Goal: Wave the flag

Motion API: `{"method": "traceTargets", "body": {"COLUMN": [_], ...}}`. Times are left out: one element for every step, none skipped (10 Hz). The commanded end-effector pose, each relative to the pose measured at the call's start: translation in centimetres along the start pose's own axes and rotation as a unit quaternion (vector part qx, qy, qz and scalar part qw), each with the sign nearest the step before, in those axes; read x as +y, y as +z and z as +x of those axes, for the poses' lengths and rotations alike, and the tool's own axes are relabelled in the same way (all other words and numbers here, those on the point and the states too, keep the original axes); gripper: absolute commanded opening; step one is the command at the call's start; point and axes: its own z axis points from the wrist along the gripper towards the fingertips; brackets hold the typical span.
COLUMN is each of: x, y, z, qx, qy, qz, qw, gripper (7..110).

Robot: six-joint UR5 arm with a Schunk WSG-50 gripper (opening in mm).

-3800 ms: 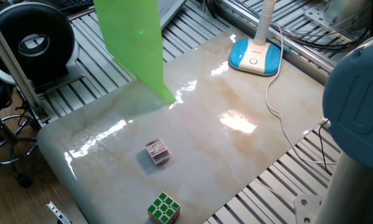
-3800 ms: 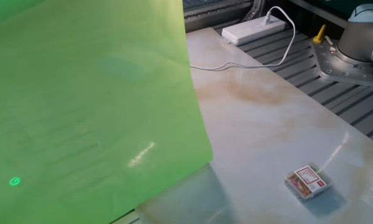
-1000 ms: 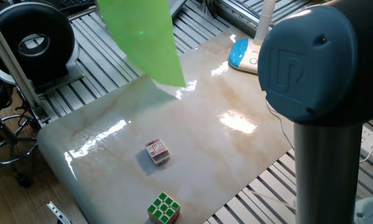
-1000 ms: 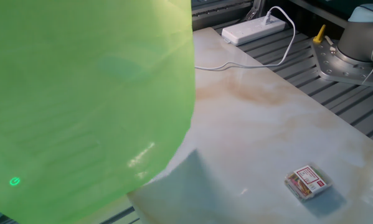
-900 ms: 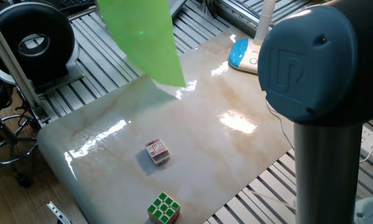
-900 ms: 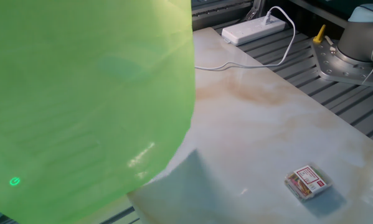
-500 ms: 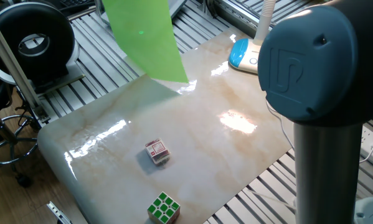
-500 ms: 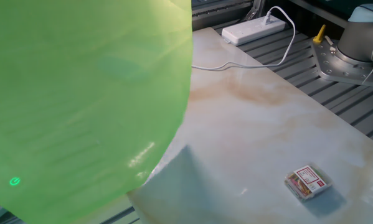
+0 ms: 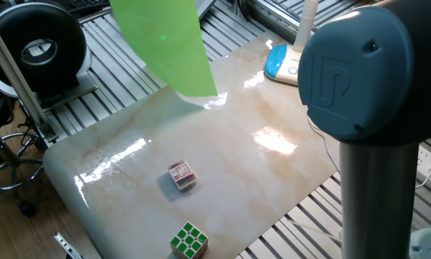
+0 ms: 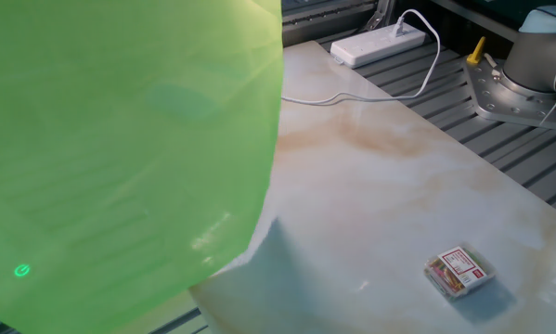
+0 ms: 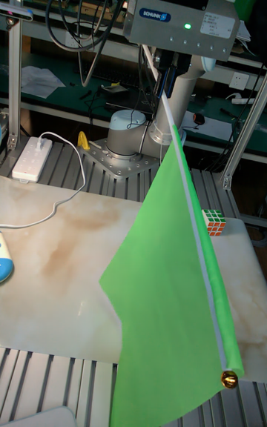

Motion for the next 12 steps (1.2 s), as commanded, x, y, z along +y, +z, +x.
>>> {"method": "traceTargets", "body": {"x": [0.3, 0.2, 0.2, 0.2, 0.2, 0.2, 0.2, 0.3, 0.5, 0.8, 0.8, 0.9], "y": [-1.0, -1.0, -1.0, -1.0, -1.0, -1.1, -1.1, -0.9, -0.3, 0.2, 0.6, 0.9], "z": [0.5, 0.5, 0.5, 0.5, 0.6, 0.6, 0.6, 0.7, 0.8, 0.8, 0.8, 0.7], "qx": [-0.001, -0.001, 0.0, 0.0, 0.001, 0.001, 0.002, 0.004, 0.006, 0.007, 0.007, 0.007], "qy": [0.003, 0.003, 0.004, 0.004, 0.005, 0.005, 0.005, 0.005, 0.007, 0.009, 0.01, 0.011], "qz": [-0.002, -0.001, -0.001, -0.001, 0.0, 0.0, -0.001, -0.001, -0.006, -0.01, -0.01, -0.01], "qw": [1.0, 1.0, 1.0, 1.0, 1.0, 1.0, 1.0, 1.0, 0.9999, 0.9999, 0.9999, 0.9999], "gripper": [7, 7, 7, 7, 7, 7, 7, 7, 7, 7, 7, 7]}}
